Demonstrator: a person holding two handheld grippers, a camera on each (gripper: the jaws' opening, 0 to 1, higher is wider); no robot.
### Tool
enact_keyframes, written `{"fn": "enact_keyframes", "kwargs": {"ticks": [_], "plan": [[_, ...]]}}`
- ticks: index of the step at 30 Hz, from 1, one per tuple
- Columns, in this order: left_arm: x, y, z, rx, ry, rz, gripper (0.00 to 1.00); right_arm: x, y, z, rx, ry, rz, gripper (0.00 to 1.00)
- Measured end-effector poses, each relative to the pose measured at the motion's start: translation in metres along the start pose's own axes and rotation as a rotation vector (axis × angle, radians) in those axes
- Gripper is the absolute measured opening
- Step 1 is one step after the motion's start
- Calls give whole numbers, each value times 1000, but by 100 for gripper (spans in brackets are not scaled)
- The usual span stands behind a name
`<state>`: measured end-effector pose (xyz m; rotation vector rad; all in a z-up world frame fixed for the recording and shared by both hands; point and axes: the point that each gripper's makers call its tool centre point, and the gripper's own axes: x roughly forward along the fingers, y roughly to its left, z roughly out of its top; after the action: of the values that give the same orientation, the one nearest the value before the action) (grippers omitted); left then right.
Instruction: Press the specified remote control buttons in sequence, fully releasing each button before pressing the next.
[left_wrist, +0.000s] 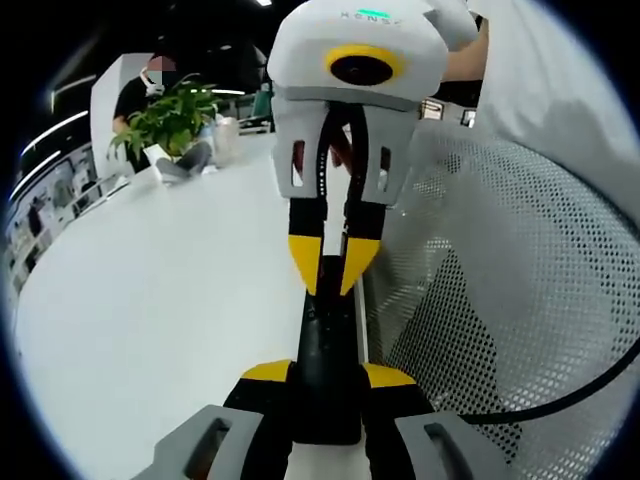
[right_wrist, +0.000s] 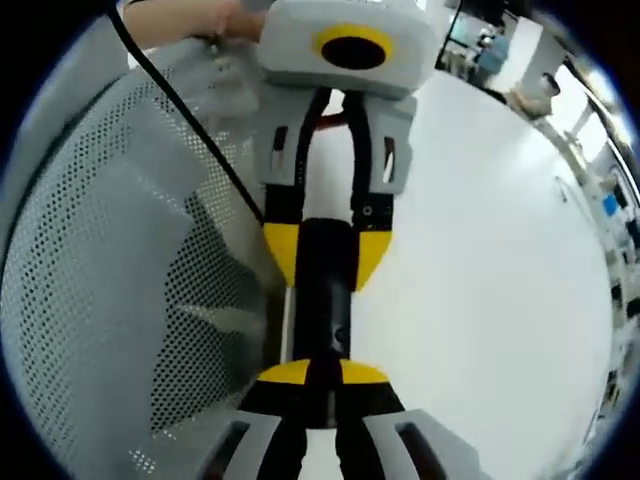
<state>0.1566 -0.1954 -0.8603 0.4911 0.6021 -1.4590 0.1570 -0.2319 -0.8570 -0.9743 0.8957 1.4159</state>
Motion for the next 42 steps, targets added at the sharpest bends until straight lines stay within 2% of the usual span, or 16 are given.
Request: {"fn": "enact_keyframes", "kwargs": {"ticks": [5, 9, 11, 16, 18, 20, 21, 26, 29, 32, 37, 42], "plan": [[0, 0, 0, 3, 1, 1, 25, -2, -1, 1, 95, -151, -39, 5], [0, 0, 0, 1, -1, 1, 25, -4, -3, 2, 229, -307, -85, 5], [0, 0, 0, -2, -2, 1, 25, -5, -2, 2, 235, -339, -106, 5], [0, 0, 0, -1, -2, 2, 25, -4, -1, 3, 137, -261, -118, 5], [0, 0, 1, 0, -1, 3, 25, -3, 0, 5, 90, -250, -121, 4], [0, 0, 0, 2, 0, 4, 25, -2, 1, 6, 80, -250, -123, 3], [0, 0, 0, 2, 0, 4, 25, -2, 1, 6, 32, -235, -129, 3], [0, 0, 1, 3, 1, 5, 25, -1, 1, 7, -2, -192, -116, 2], [0, 0, 1, 3, 1, 4, 25, -1, 0, 6, 11, -148, -55, 2], [0, 0, 1, 1, 0, 3, 25, 0, 0, 5, 4, -62, 2, 2], [0, 0, 0, 3, 0, 3, 25, 3, -1, 6, -8, 25, 25, 2], [0, 0, 1, 2, 0, 3, 25, 2, -1, 5, 26, 29, 17, 2]]}}
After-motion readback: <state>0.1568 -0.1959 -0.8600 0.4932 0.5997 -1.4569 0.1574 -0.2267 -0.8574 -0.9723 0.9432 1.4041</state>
